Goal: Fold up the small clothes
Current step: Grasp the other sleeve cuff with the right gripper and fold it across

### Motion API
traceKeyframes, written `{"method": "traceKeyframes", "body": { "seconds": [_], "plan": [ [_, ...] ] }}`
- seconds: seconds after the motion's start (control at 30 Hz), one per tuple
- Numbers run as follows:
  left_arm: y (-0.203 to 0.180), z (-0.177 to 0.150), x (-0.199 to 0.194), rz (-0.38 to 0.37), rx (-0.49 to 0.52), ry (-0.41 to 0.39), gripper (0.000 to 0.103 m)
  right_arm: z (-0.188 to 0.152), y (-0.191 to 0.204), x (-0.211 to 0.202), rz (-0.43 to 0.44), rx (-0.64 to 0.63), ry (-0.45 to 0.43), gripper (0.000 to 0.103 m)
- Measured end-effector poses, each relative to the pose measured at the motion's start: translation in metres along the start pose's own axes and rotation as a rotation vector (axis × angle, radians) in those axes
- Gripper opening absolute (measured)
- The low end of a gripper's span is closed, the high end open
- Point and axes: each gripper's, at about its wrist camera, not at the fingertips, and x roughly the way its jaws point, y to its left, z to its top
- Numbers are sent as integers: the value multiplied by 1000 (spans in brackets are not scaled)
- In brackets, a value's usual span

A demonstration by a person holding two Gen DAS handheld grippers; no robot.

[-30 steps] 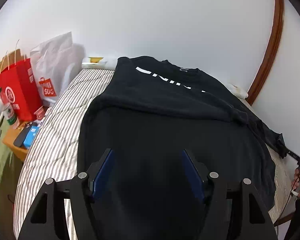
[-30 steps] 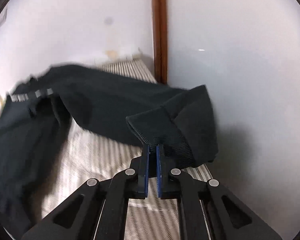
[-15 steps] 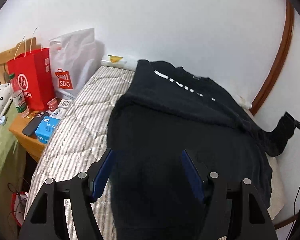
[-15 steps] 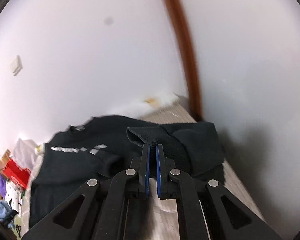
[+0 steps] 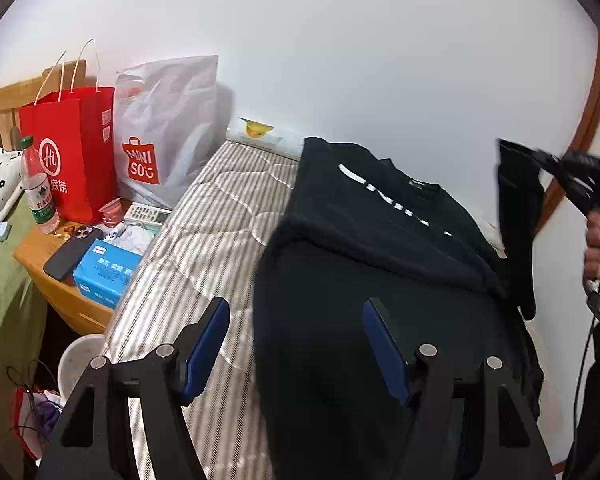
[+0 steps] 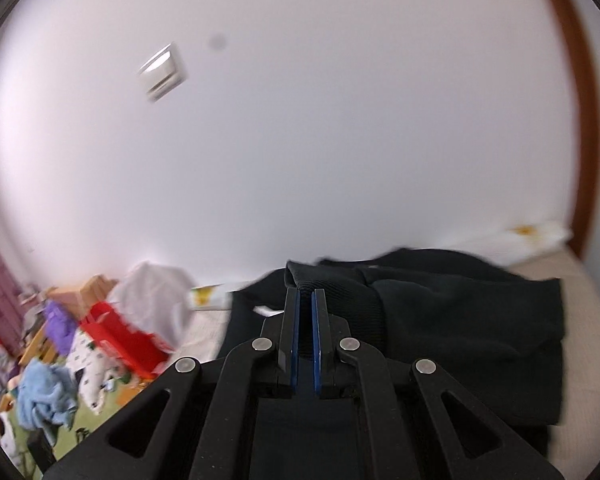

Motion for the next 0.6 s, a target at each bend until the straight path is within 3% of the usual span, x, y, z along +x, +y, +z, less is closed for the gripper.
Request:
{"method": "traceKeyframes", "body": {
  "seconds": [0.17,0.3,0.47,0.6],
  "plan": [
    [9,9,19,21,-1,20,67,-24,48,80,85,-32,77,3],
    [3,11,38,13,17,52,67,-61,44,127,161,-13,187,7],
    [-26,17,68,-24,69,97,67,-83,6,113,113,-53,207,26],
    [-61,27,99,-53,119,123,67,-89,-49,74,6,-72,190,36]
  ]
}}
